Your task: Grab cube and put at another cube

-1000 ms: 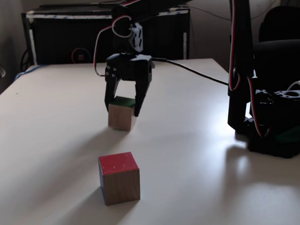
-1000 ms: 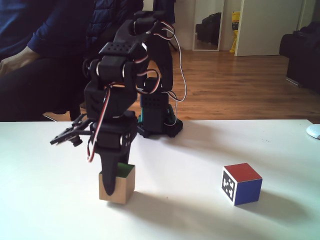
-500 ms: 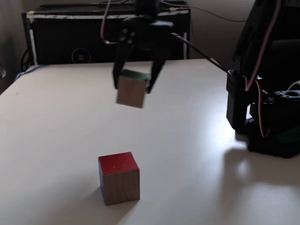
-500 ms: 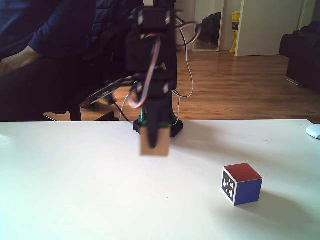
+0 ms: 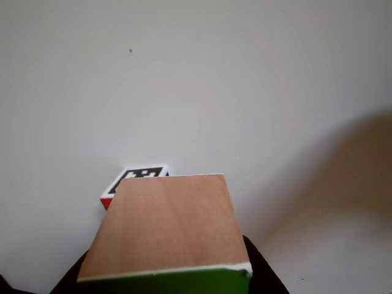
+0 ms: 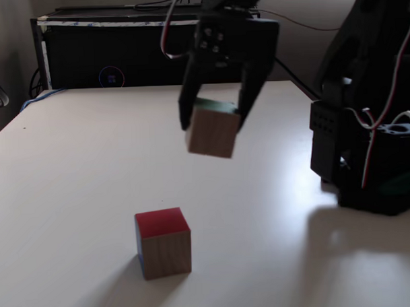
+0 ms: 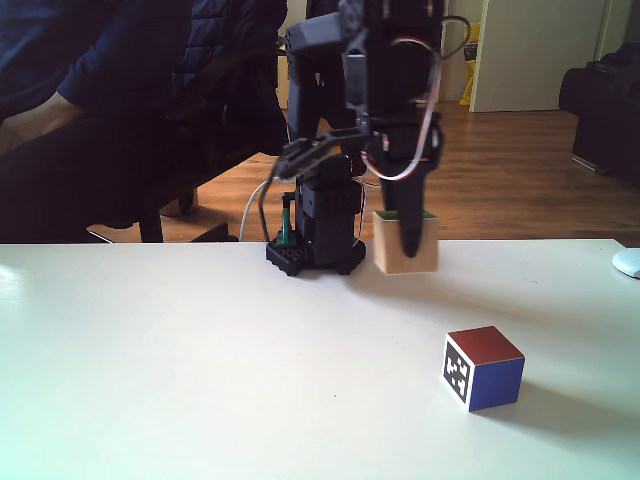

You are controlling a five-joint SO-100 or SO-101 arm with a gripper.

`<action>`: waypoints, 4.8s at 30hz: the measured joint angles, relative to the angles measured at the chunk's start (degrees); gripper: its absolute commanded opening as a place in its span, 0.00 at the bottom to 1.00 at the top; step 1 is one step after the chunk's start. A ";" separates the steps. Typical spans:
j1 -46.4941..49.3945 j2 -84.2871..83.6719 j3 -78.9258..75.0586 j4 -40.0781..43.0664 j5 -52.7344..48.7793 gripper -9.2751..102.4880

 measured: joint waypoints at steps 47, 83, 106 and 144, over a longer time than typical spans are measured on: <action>-8.44 -36.65 -32.17 -0.79 8.79 0.14; -5.54 -37.97 -33.13 4.39 9.49 0.51; 14.24 29.18 2.02 -13.80 -7.91 0.10; 20.13 75.76 70.93 -25.22 -17.84 0.08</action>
